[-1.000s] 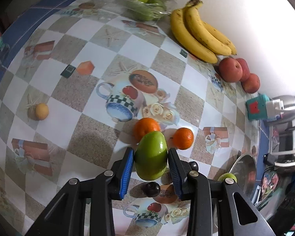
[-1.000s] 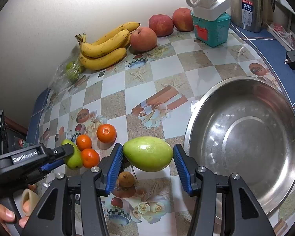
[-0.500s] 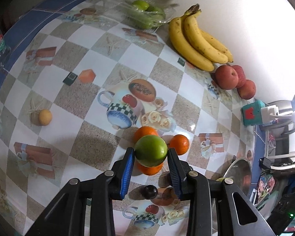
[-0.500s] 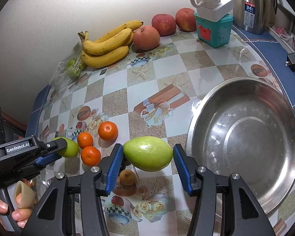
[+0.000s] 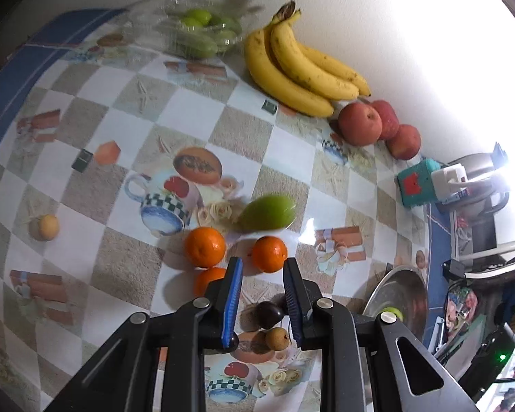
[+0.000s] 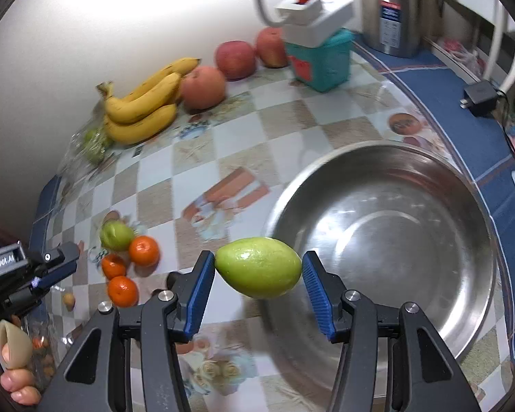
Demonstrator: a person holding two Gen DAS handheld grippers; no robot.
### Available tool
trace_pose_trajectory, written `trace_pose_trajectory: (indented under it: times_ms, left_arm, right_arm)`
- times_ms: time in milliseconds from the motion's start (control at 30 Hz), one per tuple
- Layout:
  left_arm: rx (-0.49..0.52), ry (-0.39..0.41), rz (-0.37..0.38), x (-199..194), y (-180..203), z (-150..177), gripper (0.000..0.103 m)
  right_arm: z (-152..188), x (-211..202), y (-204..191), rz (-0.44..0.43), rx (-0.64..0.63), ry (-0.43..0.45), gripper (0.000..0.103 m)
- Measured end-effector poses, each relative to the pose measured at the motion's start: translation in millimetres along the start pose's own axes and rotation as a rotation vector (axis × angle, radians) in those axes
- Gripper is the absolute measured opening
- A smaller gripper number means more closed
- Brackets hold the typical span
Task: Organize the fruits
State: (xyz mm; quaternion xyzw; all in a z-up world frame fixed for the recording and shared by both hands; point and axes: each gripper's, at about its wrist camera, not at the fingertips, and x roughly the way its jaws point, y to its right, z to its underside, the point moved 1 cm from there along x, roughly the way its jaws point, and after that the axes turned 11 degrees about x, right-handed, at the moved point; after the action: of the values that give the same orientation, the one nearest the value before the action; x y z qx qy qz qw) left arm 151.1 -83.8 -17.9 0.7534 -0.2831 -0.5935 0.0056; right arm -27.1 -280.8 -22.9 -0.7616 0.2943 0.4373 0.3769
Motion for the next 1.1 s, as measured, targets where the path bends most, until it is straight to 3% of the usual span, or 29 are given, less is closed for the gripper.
trace_pose_trajectory:
  times_ms: [300,333,533,767,833,900,1100]
  left_arm:
    - [-0.011,-0.021,-0.02,6.1,-22.1,-5.9,0.027]
    - [0.007,-0.024,-0.036,8.0,-19.8,-8.5,0.027]
    - [0.123,-0.039,-0.071,21.0,9.0,-20.6,0.029]
    - [0.262,-0.042,-0.113,35.4,46.8,-38.0,0.034]
    - [0.303,-0.042,-0.138,43.7,57.9,-43.7,0.044]
    - [0.346,-0.045,-0.169,52.6,67.8,-46.7,0.065]
    - [0.384,-0.098,-0.127,86.3,97.3,-48.7,0.065]
  right_arm:
    - [-3.9,0.7,8.2,0.018,0.03,-0.001,0.054]
    - [-3.4,0.9,7.0,0.014,0.026,-0.002,0.05]
    - [-5.7,-4.1,0.1,0.007,-0.008,0.017,0.049]
    - [-15.7,-4.3,25.3,0.006,0.053,0.001,0.049]
    - [-20.2,-7.8,40.0,0.009,0.092,0.007,0.049]
    - [-22.7,-10.6,49.0,0.015,0.117,0.009,0.049]
    - [-27.7,-21.5,63.1,-0.014,0.165,0.018,0.049]
